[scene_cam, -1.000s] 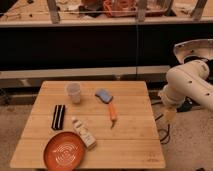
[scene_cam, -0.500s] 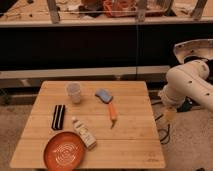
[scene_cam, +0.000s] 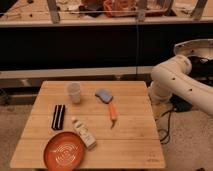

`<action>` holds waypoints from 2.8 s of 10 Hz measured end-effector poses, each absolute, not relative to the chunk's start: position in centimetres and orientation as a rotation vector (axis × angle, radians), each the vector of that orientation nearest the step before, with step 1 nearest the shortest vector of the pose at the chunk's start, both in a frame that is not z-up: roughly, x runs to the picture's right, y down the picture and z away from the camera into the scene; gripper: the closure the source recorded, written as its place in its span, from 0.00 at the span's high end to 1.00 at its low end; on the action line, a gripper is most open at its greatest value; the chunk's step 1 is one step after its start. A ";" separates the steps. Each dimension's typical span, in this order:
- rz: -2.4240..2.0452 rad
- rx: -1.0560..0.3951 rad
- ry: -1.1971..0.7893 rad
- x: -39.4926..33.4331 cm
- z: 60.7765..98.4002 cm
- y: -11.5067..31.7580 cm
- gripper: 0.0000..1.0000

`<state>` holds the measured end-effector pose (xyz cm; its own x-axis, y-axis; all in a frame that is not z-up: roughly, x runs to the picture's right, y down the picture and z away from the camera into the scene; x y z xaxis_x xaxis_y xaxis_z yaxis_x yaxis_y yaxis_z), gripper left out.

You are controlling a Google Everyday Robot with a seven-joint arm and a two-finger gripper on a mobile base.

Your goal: Place the pepper in the ceramic cup

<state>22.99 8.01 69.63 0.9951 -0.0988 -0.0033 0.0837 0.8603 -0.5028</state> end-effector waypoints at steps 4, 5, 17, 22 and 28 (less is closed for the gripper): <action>-0.198 -0.503 0.010 20.3 70.3 7.1 0.80; -0.219 -0.499 0.006 19.5 70.5 6.9 0.80; -0.468 -0.471 -0.129 12.5 73.1 6.8 0.80; -0.547 -0.461 -0.179 10.8 74.3 7.4 0.80; -0.629 -0.451 -0.258 9.1 76.5 8.6 0.80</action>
